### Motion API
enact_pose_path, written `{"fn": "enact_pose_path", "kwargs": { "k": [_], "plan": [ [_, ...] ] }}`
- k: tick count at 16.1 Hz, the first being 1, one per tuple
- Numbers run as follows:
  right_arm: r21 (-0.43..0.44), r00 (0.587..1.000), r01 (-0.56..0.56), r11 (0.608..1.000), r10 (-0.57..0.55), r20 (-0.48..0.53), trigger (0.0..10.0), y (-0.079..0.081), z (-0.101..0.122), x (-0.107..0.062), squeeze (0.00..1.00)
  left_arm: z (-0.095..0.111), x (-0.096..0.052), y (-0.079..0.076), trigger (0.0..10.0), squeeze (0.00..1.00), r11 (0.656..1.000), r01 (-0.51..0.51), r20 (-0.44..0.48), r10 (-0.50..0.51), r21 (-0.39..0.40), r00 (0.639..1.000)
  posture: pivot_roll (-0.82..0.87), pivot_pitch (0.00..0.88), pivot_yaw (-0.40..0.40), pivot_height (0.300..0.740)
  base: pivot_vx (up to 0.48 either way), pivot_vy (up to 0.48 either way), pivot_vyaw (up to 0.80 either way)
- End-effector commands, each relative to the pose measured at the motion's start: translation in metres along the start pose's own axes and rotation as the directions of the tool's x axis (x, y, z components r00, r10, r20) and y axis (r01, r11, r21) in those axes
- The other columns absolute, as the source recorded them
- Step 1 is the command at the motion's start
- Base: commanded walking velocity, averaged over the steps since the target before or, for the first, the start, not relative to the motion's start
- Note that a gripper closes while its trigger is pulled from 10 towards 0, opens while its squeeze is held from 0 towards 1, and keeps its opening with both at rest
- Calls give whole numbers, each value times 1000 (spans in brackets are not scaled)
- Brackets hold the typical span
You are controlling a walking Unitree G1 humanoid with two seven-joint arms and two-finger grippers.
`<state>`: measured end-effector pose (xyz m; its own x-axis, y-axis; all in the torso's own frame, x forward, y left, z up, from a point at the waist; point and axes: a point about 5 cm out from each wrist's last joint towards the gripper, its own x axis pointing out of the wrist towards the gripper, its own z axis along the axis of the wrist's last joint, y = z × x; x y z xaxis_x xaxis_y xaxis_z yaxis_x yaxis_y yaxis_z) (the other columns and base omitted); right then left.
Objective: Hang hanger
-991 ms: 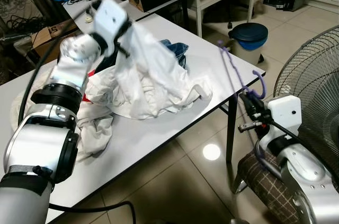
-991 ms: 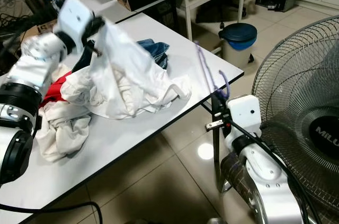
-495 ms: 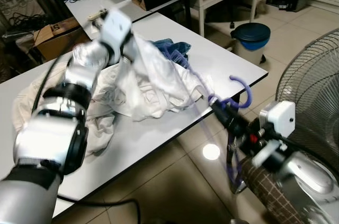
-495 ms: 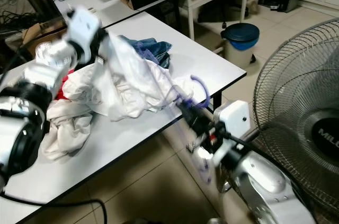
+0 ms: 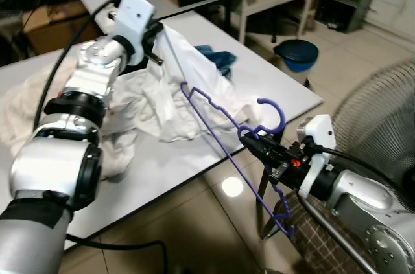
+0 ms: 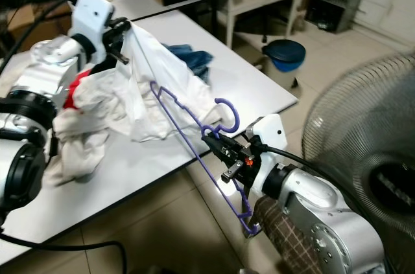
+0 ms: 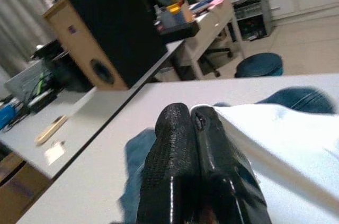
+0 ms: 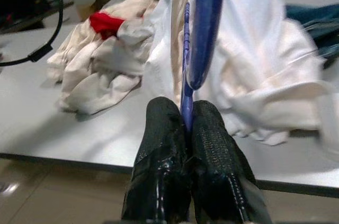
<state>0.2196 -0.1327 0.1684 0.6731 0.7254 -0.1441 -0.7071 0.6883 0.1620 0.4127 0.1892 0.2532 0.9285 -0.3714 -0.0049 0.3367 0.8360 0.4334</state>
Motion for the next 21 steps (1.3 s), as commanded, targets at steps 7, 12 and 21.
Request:
{"fn": "enact_pose_path", "kwargs": {
  "k": [7, 12, 21],
  "plan": [
    [177, 999, -2, 984, 9, -37, 10000, 25, -20, 34, 0, 5, -5, -38, 0, 0, 988, 148, 69, -145, -49, 987, -18, 0, 62, 740, 0, 0, 0],
    [258, 990, 69, 964, -99, 105, 10000, 28, -8, 18, 0, 19, 2, -41, 0, 0, 995, 89, 78, -86, -42, 993, -70, 0, 105, 740, 0, 0, 0],
    [204, 983, 150, 967, -167, 69, 10000, 10, -2, 4, 0, 12, 3, -58, 0, 0, 992, 104, 61, -100, -72, 993, -124, 0, 99, 740, 0, 0, 0]
  ]
}}
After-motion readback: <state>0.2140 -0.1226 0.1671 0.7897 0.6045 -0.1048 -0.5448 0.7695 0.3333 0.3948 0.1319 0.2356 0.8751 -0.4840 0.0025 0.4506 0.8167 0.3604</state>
